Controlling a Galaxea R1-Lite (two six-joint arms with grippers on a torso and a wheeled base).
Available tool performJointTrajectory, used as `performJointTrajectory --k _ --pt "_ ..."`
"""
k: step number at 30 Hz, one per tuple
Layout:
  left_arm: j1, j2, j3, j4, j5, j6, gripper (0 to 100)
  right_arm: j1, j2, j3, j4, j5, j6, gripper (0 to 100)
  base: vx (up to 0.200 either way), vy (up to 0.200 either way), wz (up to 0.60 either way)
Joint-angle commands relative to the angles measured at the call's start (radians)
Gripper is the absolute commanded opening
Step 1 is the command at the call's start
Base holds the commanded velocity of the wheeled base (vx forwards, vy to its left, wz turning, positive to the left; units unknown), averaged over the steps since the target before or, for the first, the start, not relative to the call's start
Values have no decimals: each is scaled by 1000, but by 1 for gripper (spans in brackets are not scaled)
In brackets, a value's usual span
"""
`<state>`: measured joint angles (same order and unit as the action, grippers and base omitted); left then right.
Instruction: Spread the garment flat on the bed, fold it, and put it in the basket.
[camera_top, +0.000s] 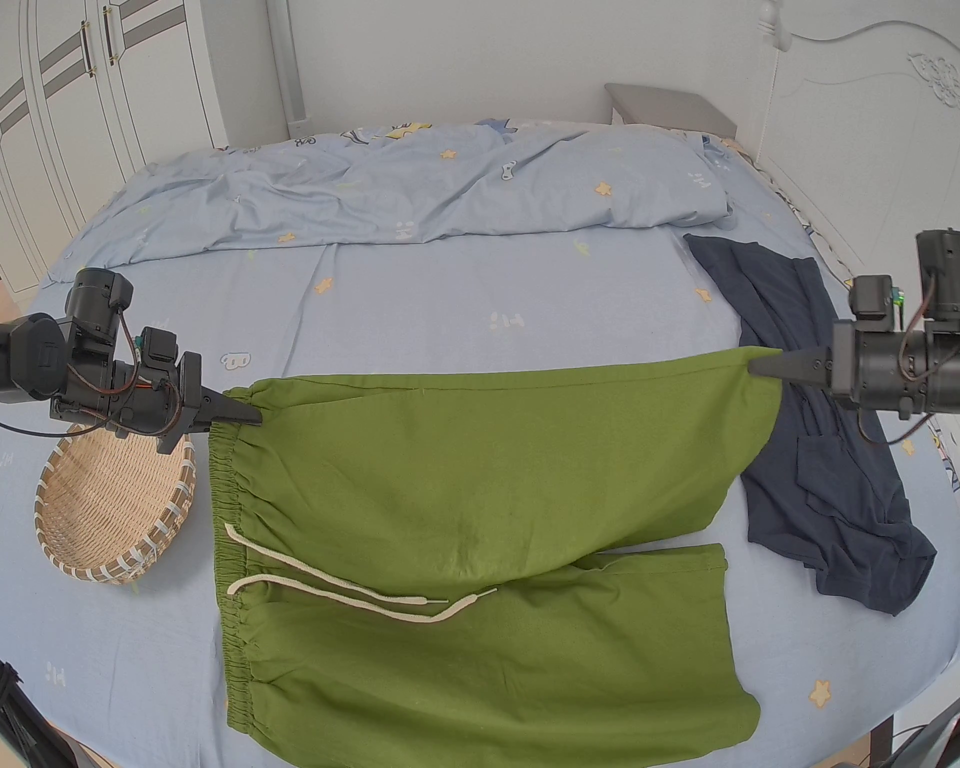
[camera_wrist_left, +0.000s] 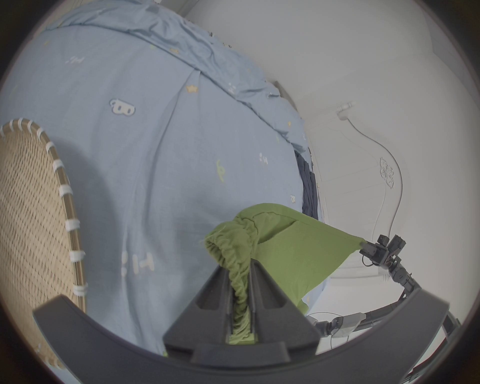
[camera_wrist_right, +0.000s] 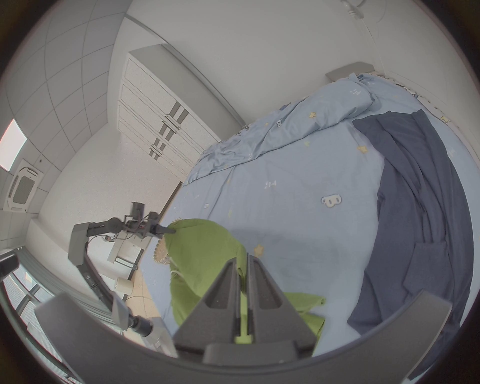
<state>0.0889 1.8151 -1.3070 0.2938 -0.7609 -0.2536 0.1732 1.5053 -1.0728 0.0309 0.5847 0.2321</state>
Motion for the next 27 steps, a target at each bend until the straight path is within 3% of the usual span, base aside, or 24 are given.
performJointTrajectory --k 1,18,27 --pt "31 15 45 -111 2 -12 0 3 268 -165 -49 -57 -5 0 0 0 0" --pt "32 182 12 -363 104 -21 0 -37 595 -569 -83 -63 -13 0 0 0 0" --pt "37 220 -31 -377 150 -21 0 -37 717 -728 -62 -77 -13 0 0 0 0"
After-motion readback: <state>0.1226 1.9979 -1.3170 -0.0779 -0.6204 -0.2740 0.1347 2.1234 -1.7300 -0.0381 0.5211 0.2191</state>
